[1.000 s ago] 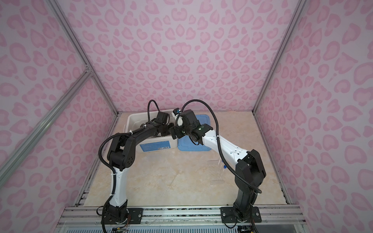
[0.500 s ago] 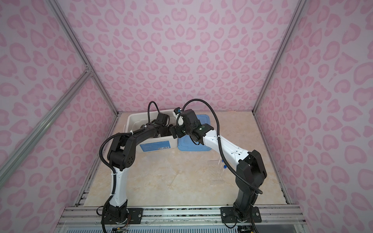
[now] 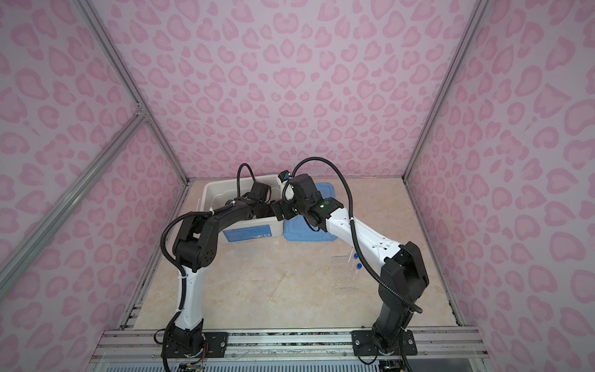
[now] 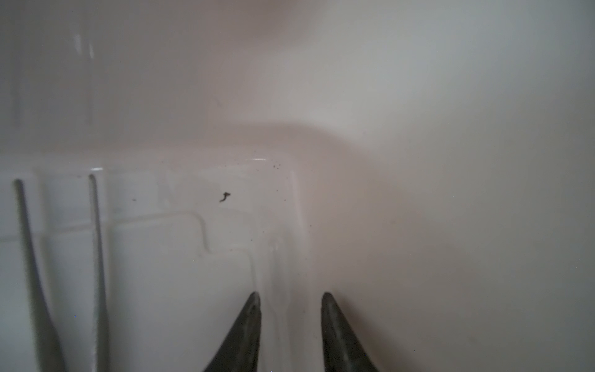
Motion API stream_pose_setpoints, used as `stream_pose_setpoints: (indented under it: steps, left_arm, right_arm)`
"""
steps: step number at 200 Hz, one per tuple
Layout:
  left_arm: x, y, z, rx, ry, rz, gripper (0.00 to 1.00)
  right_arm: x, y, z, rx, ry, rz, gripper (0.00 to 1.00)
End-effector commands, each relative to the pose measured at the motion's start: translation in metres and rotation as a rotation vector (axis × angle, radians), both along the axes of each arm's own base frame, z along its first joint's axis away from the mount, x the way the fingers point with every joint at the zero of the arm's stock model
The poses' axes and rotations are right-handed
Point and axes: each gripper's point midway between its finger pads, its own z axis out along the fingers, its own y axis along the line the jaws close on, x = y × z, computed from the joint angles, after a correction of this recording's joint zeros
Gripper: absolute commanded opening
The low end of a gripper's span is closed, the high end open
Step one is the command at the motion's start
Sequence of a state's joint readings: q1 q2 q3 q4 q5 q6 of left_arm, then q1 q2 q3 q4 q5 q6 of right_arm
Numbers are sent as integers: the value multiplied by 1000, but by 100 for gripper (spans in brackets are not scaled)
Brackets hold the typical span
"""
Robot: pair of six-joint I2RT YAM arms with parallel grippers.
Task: Organize the chemistry lab equipment
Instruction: 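Open the left gripper to release the pipette in the bin, then raise the left gripper out of the bin and draw it back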
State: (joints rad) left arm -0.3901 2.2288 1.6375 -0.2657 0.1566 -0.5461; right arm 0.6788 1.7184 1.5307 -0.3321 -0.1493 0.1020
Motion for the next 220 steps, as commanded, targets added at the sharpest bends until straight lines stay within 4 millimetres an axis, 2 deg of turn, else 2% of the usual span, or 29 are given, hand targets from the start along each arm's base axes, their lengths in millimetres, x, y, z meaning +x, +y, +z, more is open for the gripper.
stream_pose_setpoints:
  steps: [1, 46, 105, 134, 136, 140, 163, 195, 220]
  left_arm:
    - [0, 4, 19, 11, -33, 7, 48]
    - [-3, 10, 47, 23, -78, 15, 76]
    - [-16, 20, 111, 6, -180, 27, 100]
    - [-33, 28, 154, -14, -250, 25, 98]
    - [-34, 29, 157, -13, -252, 25, 98]
    - [-37, 29, 163, -14, -260, 22, 98]
    - [-59, 35, 190, -18, -295, -9, 98]
    - [-96, 37, 217, -41, -319, -80, 98]
    - [-130, 31, 222, -56, -289, -188, 98]
  right_arm:
    - [0, -3, 0, -4, -7, -11, 94]
    - [-3, -8, 10, 5, -25, -20, 93]
    - [-12, -15, 33, 43, -54, -33, 94]
    - [-20, -22, 49, 58, -67, -44, 97]
    - [-22, -25, 39, 44, -50, -47, 98]
    - [-24, -27, 37, 39, -44, -51, 98]
    - [-36, -35, 42, 52, -39, -61, 98]
    - [-57, -42, 43, 67, -30, -45, 98]
    - [-78, -40, 35, 50, -11, -4, 98]
